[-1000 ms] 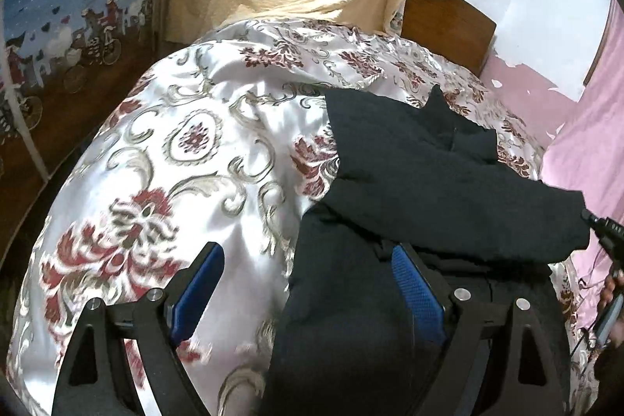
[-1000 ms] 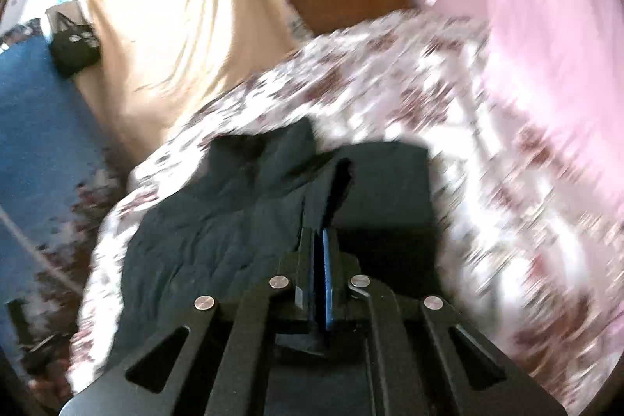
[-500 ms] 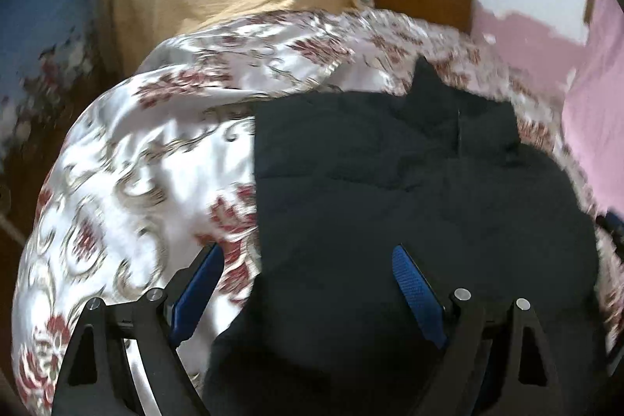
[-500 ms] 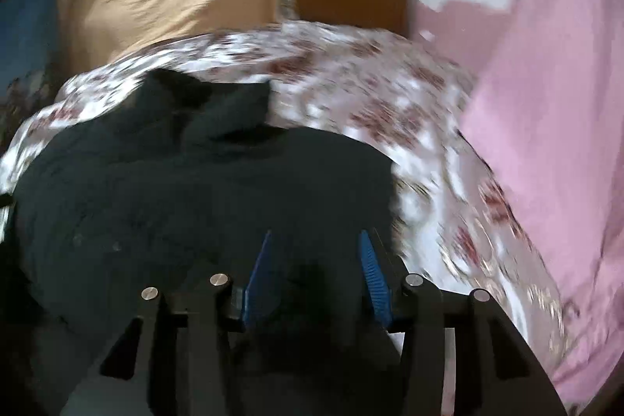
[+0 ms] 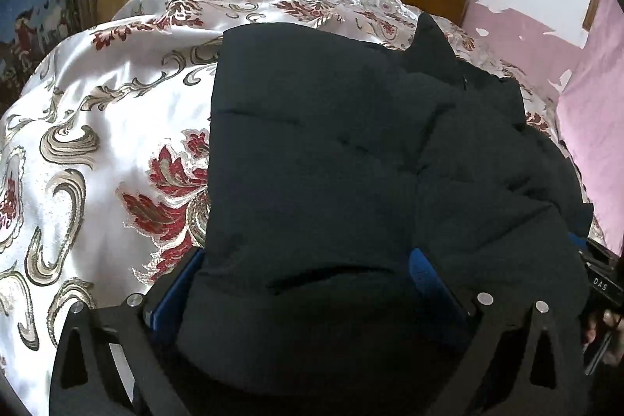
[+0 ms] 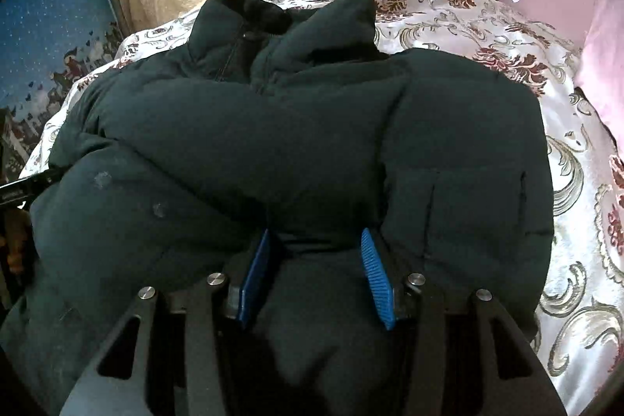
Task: Fold large clothes
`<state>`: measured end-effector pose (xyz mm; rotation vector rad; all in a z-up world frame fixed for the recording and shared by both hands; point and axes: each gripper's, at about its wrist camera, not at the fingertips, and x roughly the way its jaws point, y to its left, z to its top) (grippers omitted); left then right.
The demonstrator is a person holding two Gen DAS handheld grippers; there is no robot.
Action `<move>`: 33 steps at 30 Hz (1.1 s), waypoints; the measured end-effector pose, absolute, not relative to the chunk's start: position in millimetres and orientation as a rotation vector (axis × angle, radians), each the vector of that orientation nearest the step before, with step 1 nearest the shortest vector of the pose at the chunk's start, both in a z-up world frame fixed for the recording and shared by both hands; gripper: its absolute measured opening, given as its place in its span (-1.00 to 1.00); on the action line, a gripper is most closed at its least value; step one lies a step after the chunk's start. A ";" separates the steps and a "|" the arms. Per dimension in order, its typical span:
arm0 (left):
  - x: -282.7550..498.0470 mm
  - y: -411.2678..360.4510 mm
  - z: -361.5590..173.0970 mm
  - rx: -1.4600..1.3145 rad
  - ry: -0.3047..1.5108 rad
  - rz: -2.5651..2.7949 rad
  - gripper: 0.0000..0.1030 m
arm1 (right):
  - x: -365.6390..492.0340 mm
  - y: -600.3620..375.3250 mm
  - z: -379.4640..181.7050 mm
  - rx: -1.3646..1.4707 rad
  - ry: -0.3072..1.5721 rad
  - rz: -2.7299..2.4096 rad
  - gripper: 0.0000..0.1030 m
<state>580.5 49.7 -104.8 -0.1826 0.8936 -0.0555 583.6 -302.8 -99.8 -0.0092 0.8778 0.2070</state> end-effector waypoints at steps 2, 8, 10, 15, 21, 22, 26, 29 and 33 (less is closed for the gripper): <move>578.8 45.8 -107.6 -0.166 0.877 -0.048 1.00 | 580.5 -301.8 -104.0 -0.018 0.866 0.200 -0.15; 580.1 44.5 -110.2 -0.153 0.849 -0.032 1.00 | 579.3 -298.4 -110.8 -0.016 0.845 0.191 -0.15; 579.1 47.9 -110.0 -0.164 0.844 -0.037 1.00 | 578.7 -300.4 -110.8 -0.005 0.841 0.194 -0.15; 577.9 54.8 -110.2 -0.205 0.833 -0.058 1.00 | 574.7 -302.1 -108.5 0.005 0.820 0.198 -0.14; 578.3 59.0 -112.1 -0.253 0.832 -0.081 1.00 | 573.4 -305.7 -106.9 0.027 0.811 0.224 -0.04; 577.3 58.6 -112.4 -0.254 0.831 -0.081 1.00 | 573.1 -306.3 -107.1 0.027 0.810 0.226 -0.03; 576.0 60.4 -113.9 -0.275 0.830 -0.092 1.00 | 572.5 -305.4 -106.1 0.033 0.803 0.239 0.07; 574.6 63.3 -114.8 -0.300 0.825 -0.104 1.00 | 572.5 -305.0 -105.4 0.037 0.799 0.254 0.17; 570.7 67.8 -115.9 -0.343 0.811 -0.126 1.00 | 572.5 -304.7 -105.2 0.043 0.794 0.275 0.31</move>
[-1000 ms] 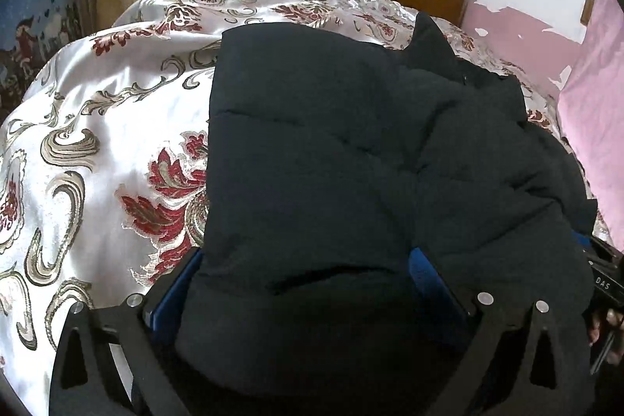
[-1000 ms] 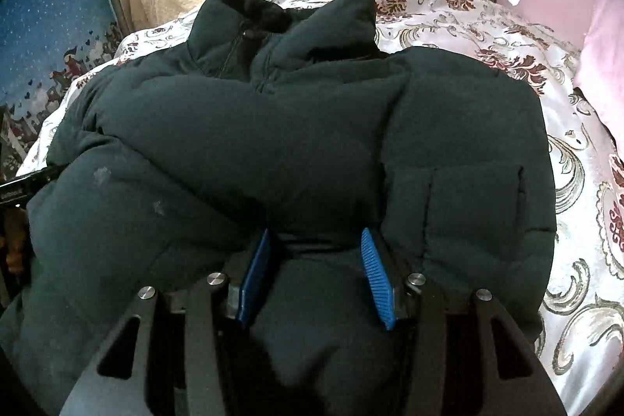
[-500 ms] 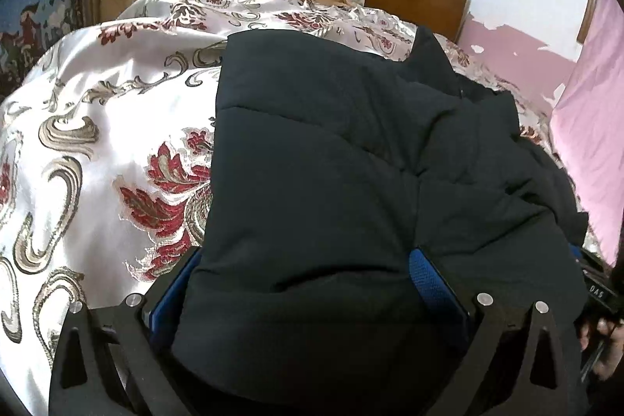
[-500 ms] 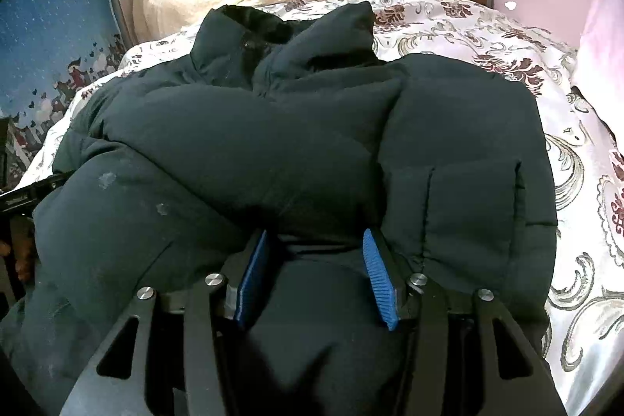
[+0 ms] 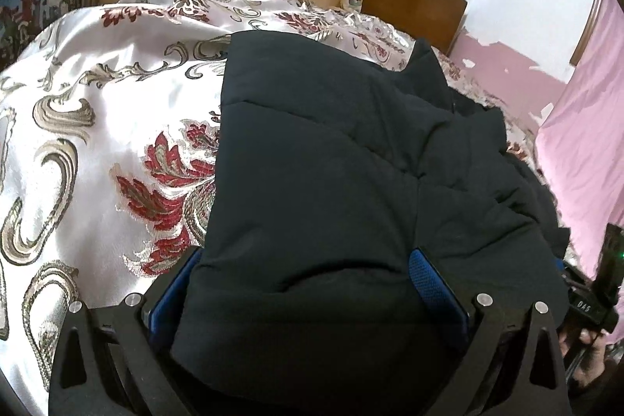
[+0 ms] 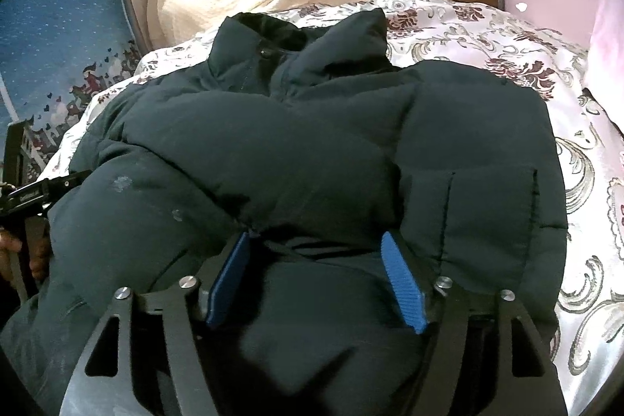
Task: Fold large clothes
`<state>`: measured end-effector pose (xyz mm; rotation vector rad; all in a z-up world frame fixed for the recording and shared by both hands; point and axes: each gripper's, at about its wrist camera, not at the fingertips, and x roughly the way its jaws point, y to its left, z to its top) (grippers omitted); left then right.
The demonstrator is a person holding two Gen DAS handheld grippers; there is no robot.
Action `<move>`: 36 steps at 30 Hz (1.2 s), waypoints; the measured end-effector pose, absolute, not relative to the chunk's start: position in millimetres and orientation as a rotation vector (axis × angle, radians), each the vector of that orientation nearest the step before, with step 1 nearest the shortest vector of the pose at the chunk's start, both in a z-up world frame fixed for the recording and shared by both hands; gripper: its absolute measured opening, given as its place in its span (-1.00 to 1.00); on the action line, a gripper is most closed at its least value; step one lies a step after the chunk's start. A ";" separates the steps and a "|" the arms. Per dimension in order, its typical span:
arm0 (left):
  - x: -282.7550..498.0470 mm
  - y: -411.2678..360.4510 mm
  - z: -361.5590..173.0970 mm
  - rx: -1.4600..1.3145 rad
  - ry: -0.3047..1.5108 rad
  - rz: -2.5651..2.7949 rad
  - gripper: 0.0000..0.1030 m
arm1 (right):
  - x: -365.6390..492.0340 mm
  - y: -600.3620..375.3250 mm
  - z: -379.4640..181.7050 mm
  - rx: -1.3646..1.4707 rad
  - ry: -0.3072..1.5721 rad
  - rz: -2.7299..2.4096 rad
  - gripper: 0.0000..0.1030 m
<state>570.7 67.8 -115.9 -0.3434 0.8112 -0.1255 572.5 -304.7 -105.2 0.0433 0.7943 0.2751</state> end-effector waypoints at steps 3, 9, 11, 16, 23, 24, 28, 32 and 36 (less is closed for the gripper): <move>566.7 74.9 -118.2 -0.399 0.794 -0.144 1.00 | 572.9 -303.8 -105.5 0.046 0.796 0.284 0.37; 564.4 79.1 -114.1 -0.436 0.874 -0.128 1.00 | 569.8 -295.3 -96.9 -0.020 0.801 0.225 0.58; 569.0 80.0 -101.8 -0.442 0.961 -0.131 1.00 | 558.9 -288.6 -76.8 -0.076 0.751 0.181 0.98; 574.9 83.2 -53.2 -0.440 0.930 -0.127 1.00 | 540.9 -276.0 -27.8 -0.158 0.642 0.196 0.98; 623.7 43.6 -7.6 -0.196 0.855 -0.100 1.00 | 567.4 -258.0 0.1 -0.304 0.586 0.170 0.98; 635.3 37.2 -4.1 -0.188 0.835 -0.109 1.00 | 578.5 -257.9 1.0 -0.297 0.597 0.172 0.98; 683.4 16.6 5.3 -0.202 0.788 -0.135 1.00 | 629.4 -272.1 -0.3 -0.107 0.663 0.168 0.98; 724.9 -1.1 5.7 -0.253 0.714 -0.147 1.00 | 689.9 -294.2 -10.5 0.157 0.702 0.134 0.98; 761.4 -17.5 -7.0 -0.310 0.760 -0.145 1.00 | 741.7 -298.4 -23.4 0.268 0.748 0.084 0.98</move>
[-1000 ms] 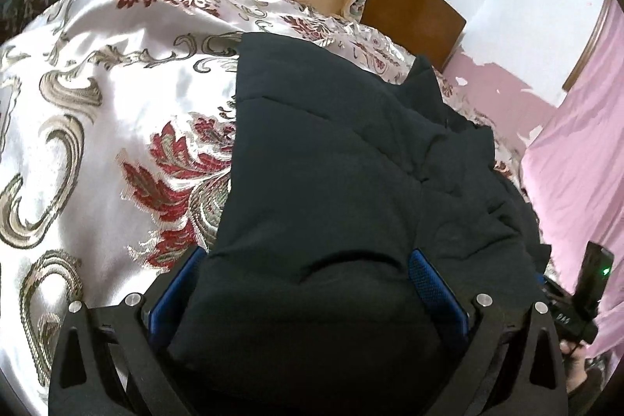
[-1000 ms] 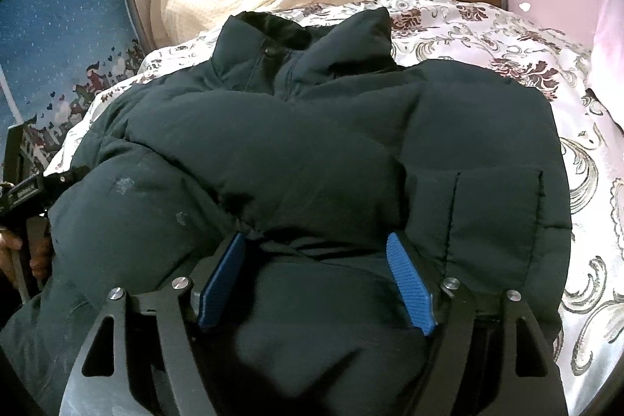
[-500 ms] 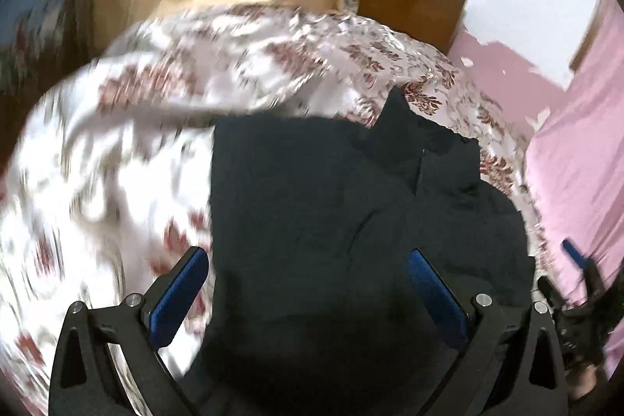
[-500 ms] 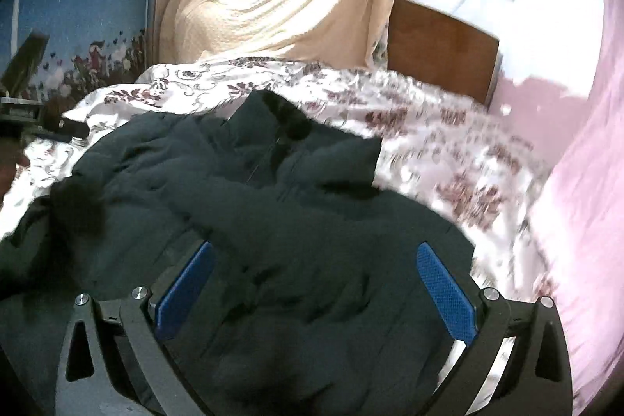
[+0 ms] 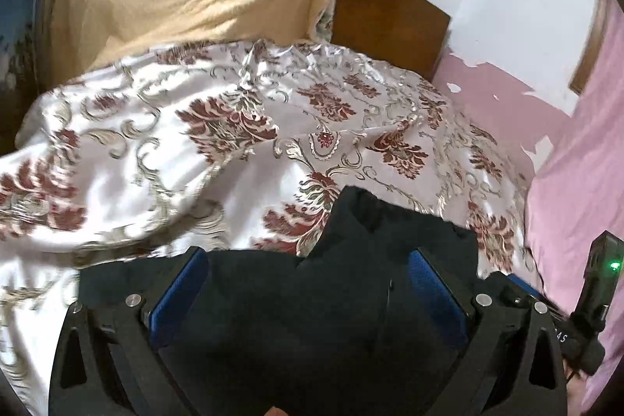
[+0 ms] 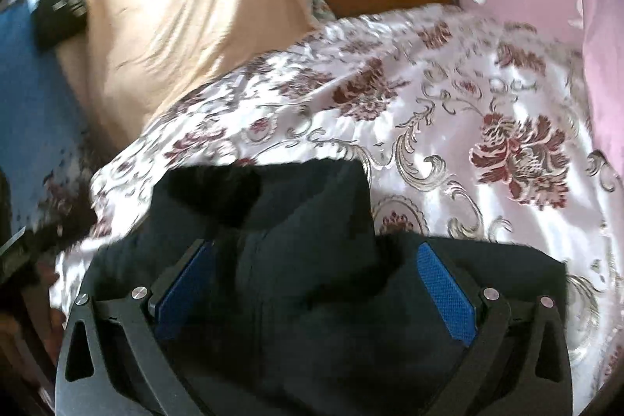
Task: Fold large clothes
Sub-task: 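Grasp the jacket hem with both grippers and lift it toward the collar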
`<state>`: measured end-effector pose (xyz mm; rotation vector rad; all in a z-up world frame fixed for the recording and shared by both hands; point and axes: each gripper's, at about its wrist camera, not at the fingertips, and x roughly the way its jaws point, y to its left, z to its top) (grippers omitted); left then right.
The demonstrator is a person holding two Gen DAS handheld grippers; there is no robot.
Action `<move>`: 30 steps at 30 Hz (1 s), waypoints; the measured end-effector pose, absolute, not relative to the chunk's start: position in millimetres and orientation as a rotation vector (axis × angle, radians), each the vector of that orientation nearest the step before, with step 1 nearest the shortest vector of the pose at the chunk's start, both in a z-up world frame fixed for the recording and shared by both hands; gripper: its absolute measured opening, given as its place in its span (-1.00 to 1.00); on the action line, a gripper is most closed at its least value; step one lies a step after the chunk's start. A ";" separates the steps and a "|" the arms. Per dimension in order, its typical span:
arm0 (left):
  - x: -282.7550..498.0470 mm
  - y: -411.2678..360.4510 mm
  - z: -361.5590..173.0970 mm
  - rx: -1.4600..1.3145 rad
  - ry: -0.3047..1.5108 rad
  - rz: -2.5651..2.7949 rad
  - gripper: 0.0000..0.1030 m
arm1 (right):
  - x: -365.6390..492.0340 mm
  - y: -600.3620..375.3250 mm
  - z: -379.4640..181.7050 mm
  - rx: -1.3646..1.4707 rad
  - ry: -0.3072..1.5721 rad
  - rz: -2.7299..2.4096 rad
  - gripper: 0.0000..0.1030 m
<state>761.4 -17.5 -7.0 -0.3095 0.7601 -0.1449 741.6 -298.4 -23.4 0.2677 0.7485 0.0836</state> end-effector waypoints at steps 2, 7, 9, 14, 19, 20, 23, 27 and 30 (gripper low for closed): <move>775.6 -28.5 -15.7 -0.315 0.788 -0.135 1.00 | 758.0 -295.7 -27.8 0.302 0.764 0.071 0.98; 789.9 -51.4 -37.5 -0.244 0.846 -0.088 0.79 | 780.2 -282.7 -42.7 0.315 0.801 -0.014 0.64; 786.3 -51.1 -37.9 -0.269 0.841 -0.111 -0.14 | 782.2 -282.5 -47.7 0.316 0.821 -0.034 -0.21; 760.0 -38.5 -10.5 -0.272 0.759 -0.154 -0.87 | 753.5 -300.8 -33.9 0.365 0.755 -0.010 -0.61; 712.8 -21.3 21.2 -0.292 0.681 -0.186 -0.92 | 695.4 -307.0 -1.2 0.359 0.666 0.054 -0.70; 697.7 -16.9 29.3 -0.289 0.663 -0.193 -0.97 | 685.8 -308.9 3.1 0.354 0.653 0.063 -0.71; 649.5 1.3 54.8 -0.303 0.549 -0.185 -0.97 | 640.4 -310.8 20.8 0.333 0.605 0.098 -0.74; 610.1 15.6 74.3 -0.282 0.541 -0.207 -0.97 | 584.6 -299.9 26.9 0.271 0.576 0.134 -0.77; 614.2 11.7 68.9 -0.236 0.652 -0.236 -0.96 | 557.0 -288.1 28.1 0.204 0.568 0.143 -0.78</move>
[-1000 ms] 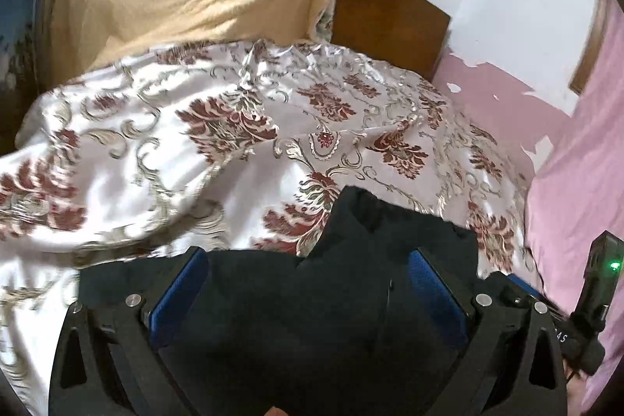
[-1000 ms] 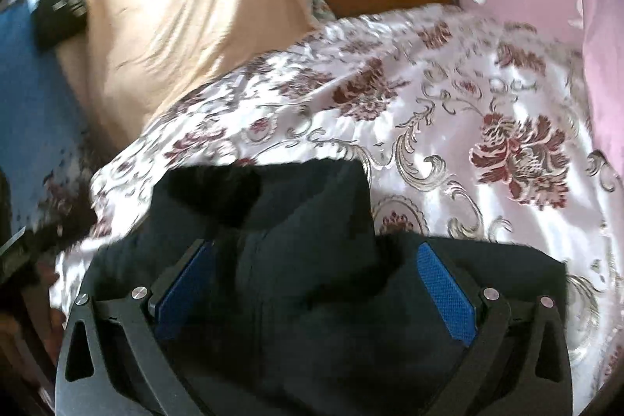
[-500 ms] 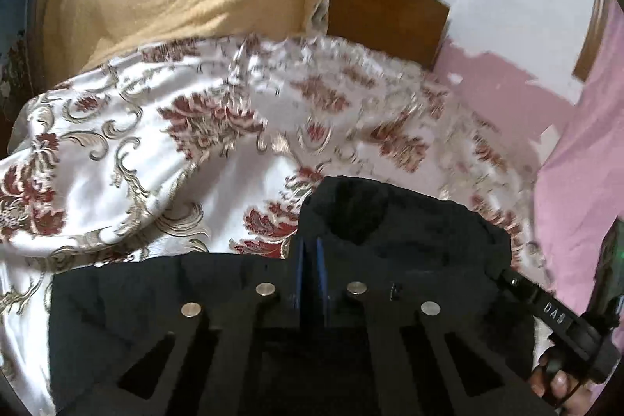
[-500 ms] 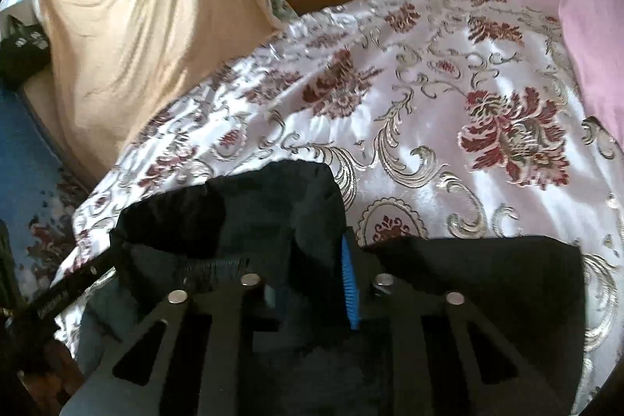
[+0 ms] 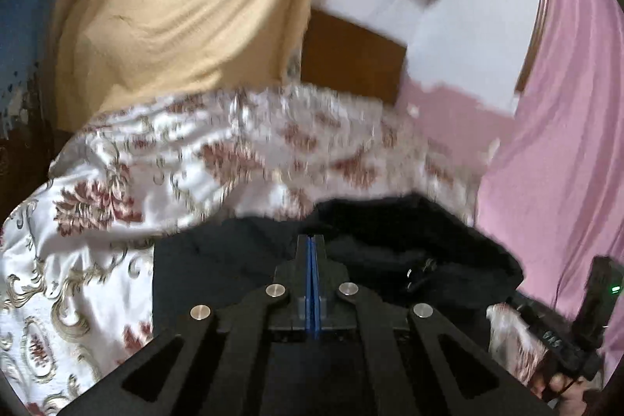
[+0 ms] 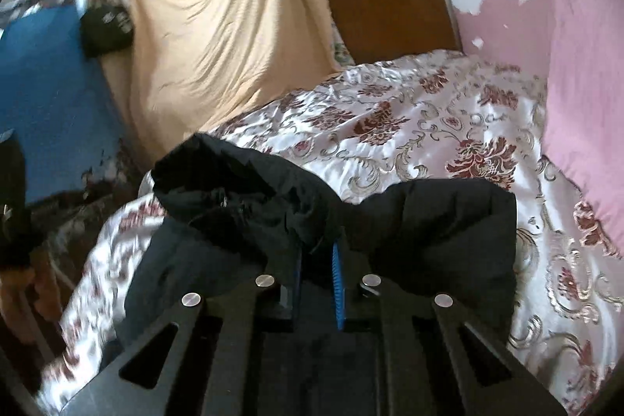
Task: Fold large clothes
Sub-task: 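Grasp the jacket hem with both grippers and lift it toward the collar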
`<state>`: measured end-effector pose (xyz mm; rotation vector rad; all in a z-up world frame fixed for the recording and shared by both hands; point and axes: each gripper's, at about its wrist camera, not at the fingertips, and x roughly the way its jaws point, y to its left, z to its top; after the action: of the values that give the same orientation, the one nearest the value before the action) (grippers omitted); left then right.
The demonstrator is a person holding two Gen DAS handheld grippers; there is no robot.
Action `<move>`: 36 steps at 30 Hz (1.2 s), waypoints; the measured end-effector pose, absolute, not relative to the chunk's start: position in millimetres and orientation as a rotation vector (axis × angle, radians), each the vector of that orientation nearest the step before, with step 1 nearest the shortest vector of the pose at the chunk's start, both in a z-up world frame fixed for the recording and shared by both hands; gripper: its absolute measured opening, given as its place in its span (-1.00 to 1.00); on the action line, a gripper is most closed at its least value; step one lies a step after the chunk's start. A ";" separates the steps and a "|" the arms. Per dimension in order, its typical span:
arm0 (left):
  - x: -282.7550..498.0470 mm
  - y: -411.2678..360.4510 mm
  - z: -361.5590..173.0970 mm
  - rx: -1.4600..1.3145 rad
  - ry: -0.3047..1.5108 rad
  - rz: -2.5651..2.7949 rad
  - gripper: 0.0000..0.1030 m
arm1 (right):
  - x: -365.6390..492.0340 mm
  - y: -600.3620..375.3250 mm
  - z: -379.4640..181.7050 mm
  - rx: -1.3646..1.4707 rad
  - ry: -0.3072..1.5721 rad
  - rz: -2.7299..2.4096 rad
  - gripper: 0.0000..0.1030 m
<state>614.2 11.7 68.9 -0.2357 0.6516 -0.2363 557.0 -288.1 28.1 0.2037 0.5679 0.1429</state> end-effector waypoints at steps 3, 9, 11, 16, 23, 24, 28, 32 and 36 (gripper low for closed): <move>617.9 11.1 58.6 -0.250 0.715 -0.259 -0.96 | 538.4 -286.6 31.0 0.199 0.560 0.145 -0.80; 629.4 1.5 50.1 -0.247 0.731 -0.342 -0.97 | 522.2 -287.3 39.7 0.151 0.554 0.158 -0.81; 635.9 -4.2 50.1 -0.245 0.730 -0.348 -0.95 | 520.0 -286.3 39.5 0.140 0.548 0.161 -0.81; 651.2 -11.0 48.7 -0.263 0.736 -0.363 -0.95 | 513.5 -284.8 34.5 0.112 0.534 0.175 -0.81; 646.5 -3.4 48.3 -0.331 0.730 -0.485 -0.43 | 508.6 -283.1 29.1 0.111 0.529 0.194 -0.81; 646.0 -3.6 47.9 -0.333 0.733 -0.498 -0.29 | 508.3 -283.0 29.4 0.110 0.528 0.198 -0.81; 646.1 -5.4 50.0 -0.366 0.694 -0.515 0.27 | 505.9 -278.3 28.3 0.097 0.526 0.210 -0.81; 645.0 -13.6 49.1 -0.291 0.680 -0.458 -0.30 | 500.9 -279.0 29.2 0.100 0.518 0.217 -0.81; 642.9 -4.7 47.6 -0.296 0.685 -0.428 -0.35 | 495.1 -282.7 29.8 0.124 0.510 0.224 -0.81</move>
<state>642.9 -4.7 47.6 -0.2964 0.6847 -0.4276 495.1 -282.7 29.8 0.1243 0.5103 0.2236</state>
